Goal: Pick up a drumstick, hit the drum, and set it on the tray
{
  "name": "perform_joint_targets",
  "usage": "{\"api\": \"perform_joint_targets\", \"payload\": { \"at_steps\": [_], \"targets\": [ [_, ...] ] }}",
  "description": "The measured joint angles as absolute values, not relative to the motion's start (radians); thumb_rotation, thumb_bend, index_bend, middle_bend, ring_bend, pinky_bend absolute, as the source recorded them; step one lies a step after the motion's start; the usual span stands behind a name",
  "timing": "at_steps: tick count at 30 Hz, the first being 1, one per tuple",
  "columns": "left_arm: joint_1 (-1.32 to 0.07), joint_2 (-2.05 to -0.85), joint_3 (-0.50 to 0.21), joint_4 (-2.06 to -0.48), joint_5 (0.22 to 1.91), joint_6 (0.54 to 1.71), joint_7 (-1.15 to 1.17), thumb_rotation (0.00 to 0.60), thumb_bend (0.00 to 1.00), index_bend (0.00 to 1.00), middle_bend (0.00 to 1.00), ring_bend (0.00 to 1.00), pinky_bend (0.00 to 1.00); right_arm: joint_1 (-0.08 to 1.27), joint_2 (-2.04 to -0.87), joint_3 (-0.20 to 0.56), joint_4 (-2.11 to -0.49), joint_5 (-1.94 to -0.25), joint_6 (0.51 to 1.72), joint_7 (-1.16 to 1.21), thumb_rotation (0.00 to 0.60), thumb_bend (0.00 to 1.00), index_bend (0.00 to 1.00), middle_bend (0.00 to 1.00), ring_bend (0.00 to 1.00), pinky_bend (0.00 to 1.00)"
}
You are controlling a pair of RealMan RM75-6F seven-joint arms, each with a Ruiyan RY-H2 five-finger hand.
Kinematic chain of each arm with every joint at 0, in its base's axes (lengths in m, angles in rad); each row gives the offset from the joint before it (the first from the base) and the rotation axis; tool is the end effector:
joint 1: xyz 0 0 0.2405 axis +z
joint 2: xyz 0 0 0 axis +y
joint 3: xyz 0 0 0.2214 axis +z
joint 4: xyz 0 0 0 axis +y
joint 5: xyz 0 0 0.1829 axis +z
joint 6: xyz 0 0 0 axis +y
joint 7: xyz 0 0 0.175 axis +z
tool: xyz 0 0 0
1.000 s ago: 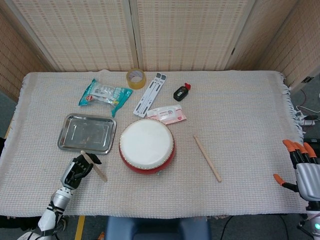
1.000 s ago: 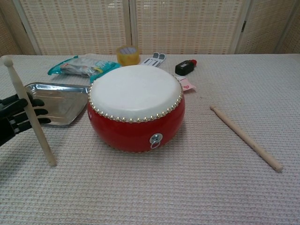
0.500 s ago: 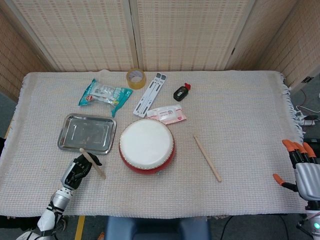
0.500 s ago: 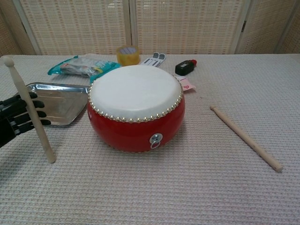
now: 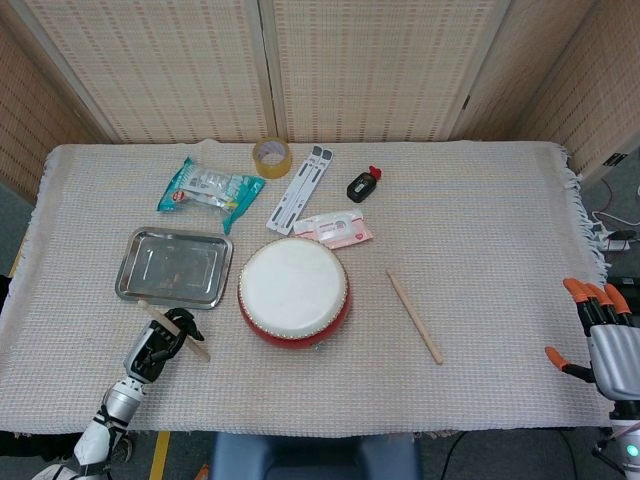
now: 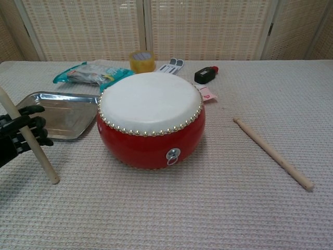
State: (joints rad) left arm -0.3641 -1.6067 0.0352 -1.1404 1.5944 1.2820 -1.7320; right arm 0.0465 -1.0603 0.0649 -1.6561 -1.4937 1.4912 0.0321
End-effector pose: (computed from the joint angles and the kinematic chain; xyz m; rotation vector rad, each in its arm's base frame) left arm -0.2297 0.2589 0.0104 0.6563 2.4420 1.8449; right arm -0.2719 -0.1992 0.1851 1.3405 -0.9253 0.9059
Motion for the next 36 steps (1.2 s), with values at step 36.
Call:
{"api": "perform_joint_targets", "payload": {
  "at_steps": [36],
  "targets": [
    [-0.386,-1.648,0.058,-1.146,1.603,1.261,-1.657,0.6,0.25,0.51,0.62,0.59,0.61,0.046,-1.056,0.067,-1.659,-1.489,1.492,0.03,0.6,0.18,0.0,0.08,0.0,0.03]
  ]
}}
